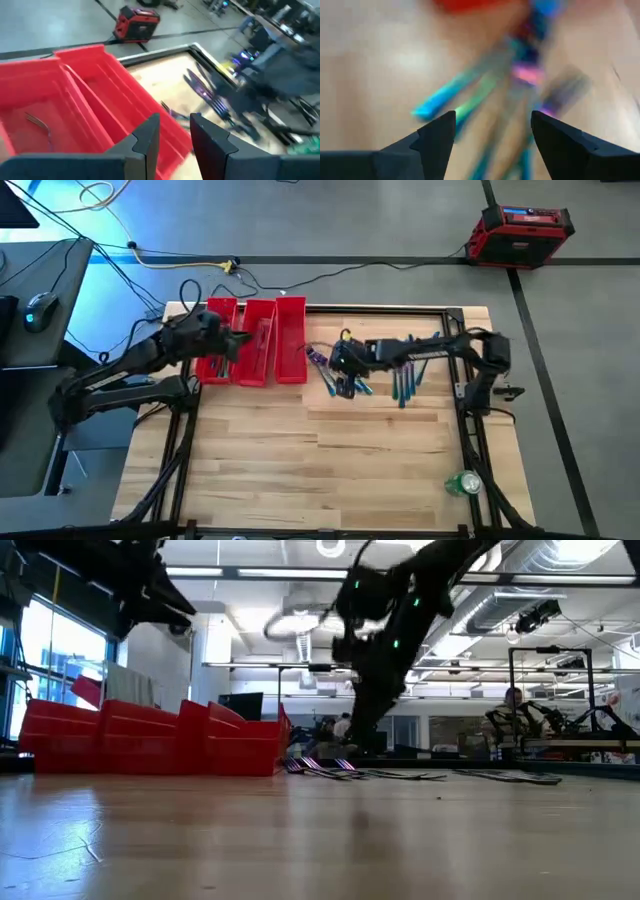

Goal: Sort silverware
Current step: Put the blue fork into the middle red bin

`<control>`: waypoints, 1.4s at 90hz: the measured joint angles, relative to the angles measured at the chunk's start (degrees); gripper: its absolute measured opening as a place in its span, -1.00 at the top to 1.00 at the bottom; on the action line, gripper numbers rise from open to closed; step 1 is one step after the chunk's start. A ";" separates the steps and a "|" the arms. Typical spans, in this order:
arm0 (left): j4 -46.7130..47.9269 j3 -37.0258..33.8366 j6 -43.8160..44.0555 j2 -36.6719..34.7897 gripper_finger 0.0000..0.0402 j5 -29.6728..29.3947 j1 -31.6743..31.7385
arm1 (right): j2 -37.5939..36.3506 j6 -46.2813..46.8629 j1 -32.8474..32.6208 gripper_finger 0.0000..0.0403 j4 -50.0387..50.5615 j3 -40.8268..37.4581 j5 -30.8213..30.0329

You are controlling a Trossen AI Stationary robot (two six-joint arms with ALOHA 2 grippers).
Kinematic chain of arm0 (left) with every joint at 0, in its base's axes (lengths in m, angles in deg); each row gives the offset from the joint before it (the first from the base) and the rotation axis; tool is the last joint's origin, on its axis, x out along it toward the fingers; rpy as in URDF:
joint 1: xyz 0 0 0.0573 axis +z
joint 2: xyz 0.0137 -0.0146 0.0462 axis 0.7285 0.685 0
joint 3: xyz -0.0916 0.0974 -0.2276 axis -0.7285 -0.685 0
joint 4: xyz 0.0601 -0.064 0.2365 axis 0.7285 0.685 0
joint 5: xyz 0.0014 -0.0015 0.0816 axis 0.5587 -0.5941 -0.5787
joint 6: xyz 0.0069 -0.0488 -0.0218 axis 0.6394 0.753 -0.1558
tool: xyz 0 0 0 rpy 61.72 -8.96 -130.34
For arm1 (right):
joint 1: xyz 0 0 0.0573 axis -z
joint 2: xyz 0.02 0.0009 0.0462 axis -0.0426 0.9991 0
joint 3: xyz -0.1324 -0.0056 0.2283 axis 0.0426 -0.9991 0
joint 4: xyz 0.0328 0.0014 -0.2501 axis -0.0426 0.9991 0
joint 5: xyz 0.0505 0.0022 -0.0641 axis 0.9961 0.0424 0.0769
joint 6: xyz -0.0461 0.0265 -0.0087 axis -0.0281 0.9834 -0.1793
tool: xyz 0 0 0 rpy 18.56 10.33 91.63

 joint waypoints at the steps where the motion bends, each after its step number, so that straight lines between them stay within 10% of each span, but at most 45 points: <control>1: 0.04 0.00 -0.08 -0.01 0.55 -0.28 -0.38 | 0.20 0.42 0.42 -0.19 0.21 0.00 -0.13; 64: 0.28 -0.07 -4.67 5.04 0.55 -10.32 -8.15 | 6.00 10.61 0.95 0.14 8.78 0.20 -1.48; 100: 0.21 -0.09 -4.70 5.08 0.55 -10.35 -8.13 | 7.39 14.04 0.87 0.93 8.73 0.21 -2.01; 126: 0.34 -0.09 -4.68 5.08 0.55 -10.35 -8.13 | 3.87 17.58 1.06 1.00 9.94 -0.02 -3.88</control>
